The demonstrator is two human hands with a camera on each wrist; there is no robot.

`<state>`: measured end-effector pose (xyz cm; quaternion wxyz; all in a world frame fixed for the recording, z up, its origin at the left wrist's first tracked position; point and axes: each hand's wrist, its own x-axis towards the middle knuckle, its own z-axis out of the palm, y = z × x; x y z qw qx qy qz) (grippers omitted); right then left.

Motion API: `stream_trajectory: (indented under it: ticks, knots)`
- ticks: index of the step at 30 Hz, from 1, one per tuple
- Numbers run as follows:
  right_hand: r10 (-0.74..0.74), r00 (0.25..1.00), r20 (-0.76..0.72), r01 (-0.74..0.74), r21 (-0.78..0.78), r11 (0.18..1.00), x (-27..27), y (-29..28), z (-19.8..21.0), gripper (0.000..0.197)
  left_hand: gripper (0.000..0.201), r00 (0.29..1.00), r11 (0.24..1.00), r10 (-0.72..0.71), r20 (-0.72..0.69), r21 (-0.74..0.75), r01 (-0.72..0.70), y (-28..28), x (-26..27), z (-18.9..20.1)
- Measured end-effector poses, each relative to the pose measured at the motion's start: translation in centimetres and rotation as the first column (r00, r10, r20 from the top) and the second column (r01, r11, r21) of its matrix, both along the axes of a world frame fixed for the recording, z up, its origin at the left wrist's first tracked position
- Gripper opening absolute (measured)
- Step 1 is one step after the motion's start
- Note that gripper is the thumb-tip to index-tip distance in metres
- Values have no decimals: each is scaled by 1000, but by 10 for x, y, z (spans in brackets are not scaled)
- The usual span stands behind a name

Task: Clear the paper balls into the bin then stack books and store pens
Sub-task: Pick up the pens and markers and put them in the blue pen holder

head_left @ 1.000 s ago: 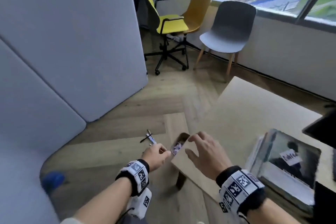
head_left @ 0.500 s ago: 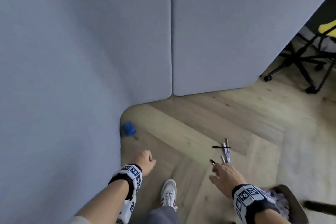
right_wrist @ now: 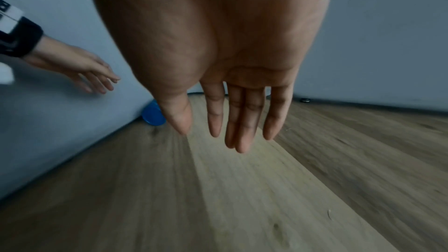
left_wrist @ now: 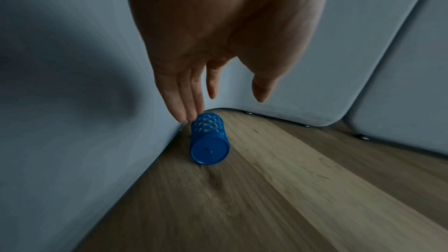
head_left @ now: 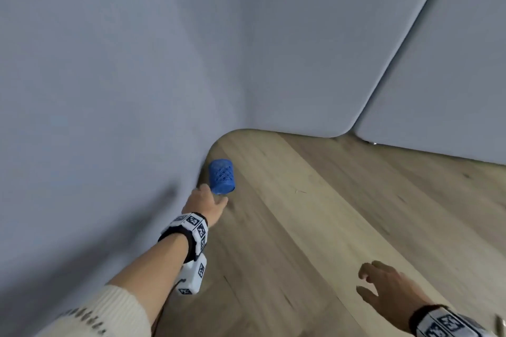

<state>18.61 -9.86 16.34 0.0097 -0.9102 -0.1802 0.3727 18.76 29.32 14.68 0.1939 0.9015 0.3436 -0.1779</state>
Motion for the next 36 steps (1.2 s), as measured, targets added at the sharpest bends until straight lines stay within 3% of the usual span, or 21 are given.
stream_trajectory:
  ticks: [2,6,8,10,13,16,18,20,23,25,30,33,36]
  knots:
    - [-5,1000,16,6,-30,1000,29,-13,-54,10,65,996,997,76,49,11,-77,9,31,-58]
    - [-55,994,98,59,-39,997,68,-43,-129,13,112,942,957,289,169,-72,-280,40,89,-151]
    - [-64,983,173,79,-83,993,70,-68,-152,24,110,924,938,338,178,-139,-316,42,107,-176]
    - [-16,989,147,48,-217,975,56,-90,-156,36,93,927,938,331,177,-170,-303,31,111,-187]
    - [-24,999,21,30,-347,938,32,-115,-142,41,70,967,966,195,165,-205,-160,-8,112,-174]
    - [-154,987,-40,127,-387,914,30,-137,-127,42,79,981,977,-99,165,-171,127,-66,129,-144]
    - [-235,971,38,233,-363,902,40,-152,-122,41,81,929,936,-339,148,-42,348,-111,143,-121]
    - [-285,949,138,315,-322,893,45,-171,-119,41,82,875,895,-436,209,-3,447,-164,148,-110]
    - [-306,923,232,363,-268,892,34,-200,-115,38,84,818,827,-405,409,-217,518,-259,124,-118]
    - [-334,911,241,389,-235,891,11,-216,-116,38,82,779,723,-403,480,-355,593,-319,92,-130]
    - [-235,950,205,286,-271,919,-50,-254,-158,52,80,669,505,-477,569,-446,739,-408,10,-169]
    - [-190,949,251,259,-279,925,-63,-276,-187,56,84,659,474,-490,571,-460,751,-421,-17,-192]
    - [-267,883,387,358,-185,915,-69,-280,-209,37,85,651,479,-502,570,-444,757,-414,-33,-198]
